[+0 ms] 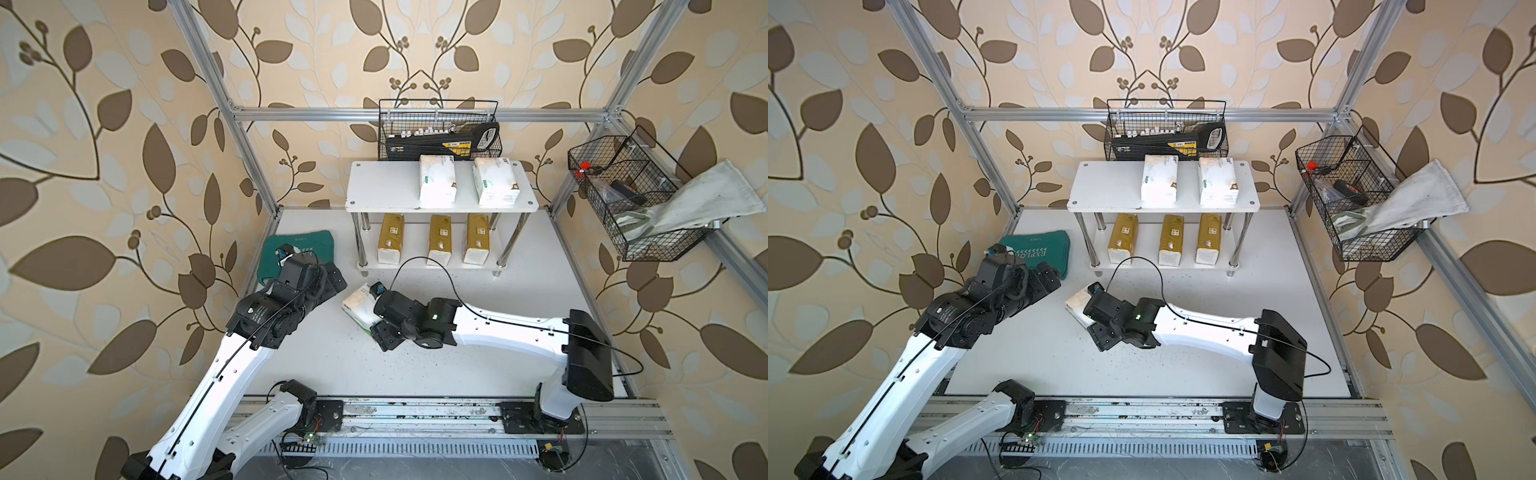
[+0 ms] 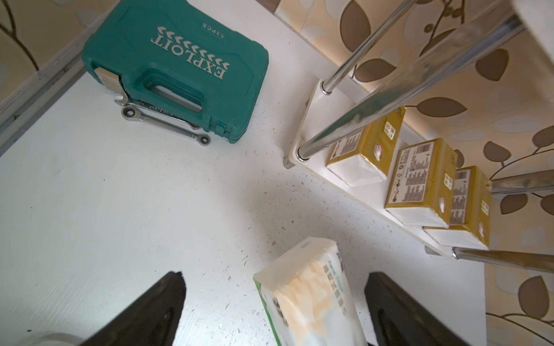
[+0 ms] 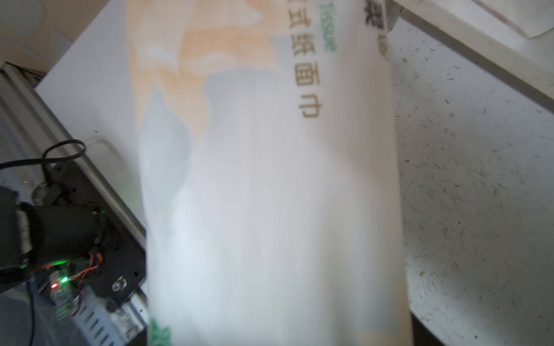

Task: Place the tissue boxes on the shelf by color
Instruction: Pick up the box of tissues from the center of the board, then place a box of tissues on the shelf.

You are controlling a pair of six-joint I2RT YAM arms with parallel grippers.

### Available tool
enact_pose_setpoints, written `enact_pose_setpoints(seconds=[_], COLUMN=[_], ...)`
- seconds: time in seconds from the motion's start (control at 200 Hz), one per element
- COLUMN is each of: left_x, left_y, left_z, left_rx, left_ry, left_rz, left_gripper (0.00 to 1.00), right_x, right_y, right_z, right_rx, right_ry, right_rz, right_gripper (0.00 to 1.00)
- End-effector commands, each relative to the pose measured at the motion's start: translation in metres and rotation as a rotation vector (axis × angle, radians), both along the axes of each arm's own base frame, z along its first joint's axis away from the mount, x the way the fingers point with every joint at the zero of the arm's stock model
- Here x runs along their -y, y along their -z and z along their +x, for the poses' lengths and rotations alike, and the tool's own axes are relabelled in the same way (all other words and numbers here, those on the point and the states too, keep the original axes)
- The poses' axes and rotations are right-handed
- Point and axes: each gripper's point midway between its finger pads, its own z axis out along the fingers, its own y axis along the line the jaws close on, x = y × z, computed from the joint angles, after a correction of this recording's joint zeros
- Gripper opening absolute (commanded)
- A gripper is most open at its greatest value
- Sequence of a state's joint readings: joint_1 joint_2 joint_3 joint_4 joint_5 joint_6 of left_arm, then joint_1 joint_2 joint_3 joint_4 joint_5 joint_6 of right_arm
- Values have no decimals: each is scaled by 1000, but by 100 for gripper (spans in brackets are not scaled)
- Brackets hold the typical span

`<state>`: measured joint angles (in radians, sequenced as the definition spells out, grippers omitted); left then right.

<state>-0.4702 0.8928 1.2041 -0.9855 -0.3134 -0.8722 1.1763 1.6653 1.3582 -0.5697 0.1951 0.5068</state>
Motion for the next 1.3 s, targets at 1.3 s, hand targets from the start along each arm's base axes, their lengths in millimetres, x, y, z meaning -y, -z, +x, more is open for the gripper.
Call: enact_pose_setpoints(seconds=[1.3], left_x=[-22], left_y=[-79], left_z=[60], left_rx=[37], left_ry=[-32], left_rz=[69], left_gripper=[99], right_x=[20], right_y=[-272], right_z=[215], right_rx=[541], right_ry=[487], right_rz=[351], right_gripper=[74])
